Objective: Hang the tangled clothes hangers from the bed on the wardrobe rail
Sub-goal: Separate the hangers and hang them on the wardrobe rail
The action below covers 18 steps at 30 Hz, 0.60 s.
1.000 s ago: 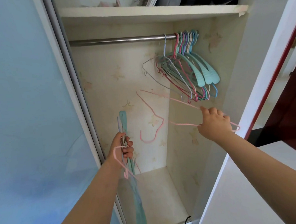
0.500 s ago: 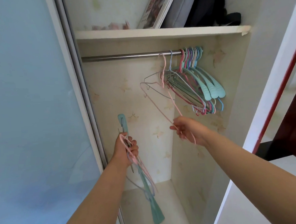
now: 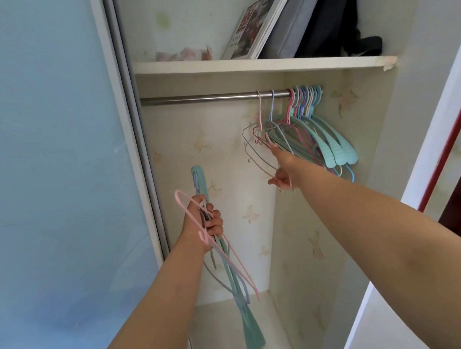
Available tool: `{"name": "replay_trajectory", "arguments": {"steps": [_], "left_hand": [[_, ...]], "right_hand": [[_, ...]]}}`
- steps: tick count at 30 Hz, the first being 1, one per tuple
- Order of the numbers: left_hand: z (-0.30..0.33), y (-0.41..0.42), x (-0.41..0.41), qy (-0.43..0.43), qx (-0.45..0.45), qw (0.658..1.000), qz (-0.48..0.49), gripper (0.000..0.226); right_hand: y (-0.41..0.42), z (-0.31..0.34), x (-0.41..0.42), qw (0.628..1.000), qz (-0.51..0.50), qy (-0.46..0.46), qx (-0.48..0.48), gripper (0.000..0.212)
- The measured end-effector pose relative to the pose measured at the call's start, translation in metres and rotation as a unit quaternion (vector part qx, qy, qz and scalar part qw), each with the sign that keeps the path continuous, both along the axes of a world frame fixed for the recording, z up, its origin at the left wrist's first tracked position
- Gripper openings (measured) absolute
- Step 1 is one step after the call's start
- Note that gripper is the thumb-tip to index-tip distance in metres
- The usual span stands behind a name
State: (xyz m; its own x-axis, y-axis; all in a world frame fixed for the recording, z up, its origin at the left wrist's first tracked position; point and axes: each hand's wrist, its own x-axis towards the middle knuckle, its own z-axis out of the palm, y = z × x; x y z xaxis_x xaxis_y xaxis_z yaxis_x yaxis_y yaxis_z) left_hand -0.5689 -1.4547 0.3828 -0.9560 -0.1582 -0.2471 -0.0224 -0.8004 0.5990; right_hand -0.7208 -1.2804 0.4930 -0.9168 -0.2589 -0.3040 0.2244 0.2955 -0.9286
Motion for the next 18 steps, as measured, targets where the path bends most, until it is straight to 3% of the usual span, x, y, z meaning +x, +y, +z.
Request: {"name": "replay_trajectory", "arguments": {"steps": [3,7,9,10,12,13,14,16,18], "left_hand": [[0.004,0.000,0.003,-0.007,-0.024,1.000,0.001,0.035],[0.005,0.001,0.007,0.006,-0.025,1.000,-0.013,0.039],[0.002,0.001,0.009,0.026,-0.019,0.999,-0.031,0.040],[0.001,0.001,0.010,0.038,-0.016,0.998,-0.038,0.039],[-0.001,0.002,0.012,0.060,-0.004,0.996,-0.058,0.033],[-0.002,0.003,0.013,0.070,0.004,0.995,-0.072,0.030],[-0.004,0.004,0.015,0.080,0.011,0.993,-0.089,0.027],[-0.006,0.007,0.017,0.098,0.025,0.987,-0.123,0.025],[-0.008,0.010,0.020,0.118,0.038,0.982,-0.146,0.025]], "right_hand": [[0.012,0.002,-0.008,0.999,-0.043,-0.005,0.020,0.082],[0.020,0.006,0.012,0.995,-0.072,0.057,0.046,0.064],[0.021,-0.003,0.030,0.971,-0.080,0.164,0.157,0.066],[0.021,-0.012,0.040,0.938,-0.091,0.253,0.218,0.066],[0.022,-0.030,0.072,0.874,-0.080,0.431,0.210,0.054],[0.021,-0.041,0.087,0.859,-0.038,0.475,0.188,0.045],[0.020,-0.053,0.097,0.855,0.020,0.482,0.190,0.041],[0.016,-0.077,0.111,0.870,0.144,0.400,0.251,0.042],[0.019,-0.097,0.119,0.888,0.234,0.271,0.289,0.067]]}}
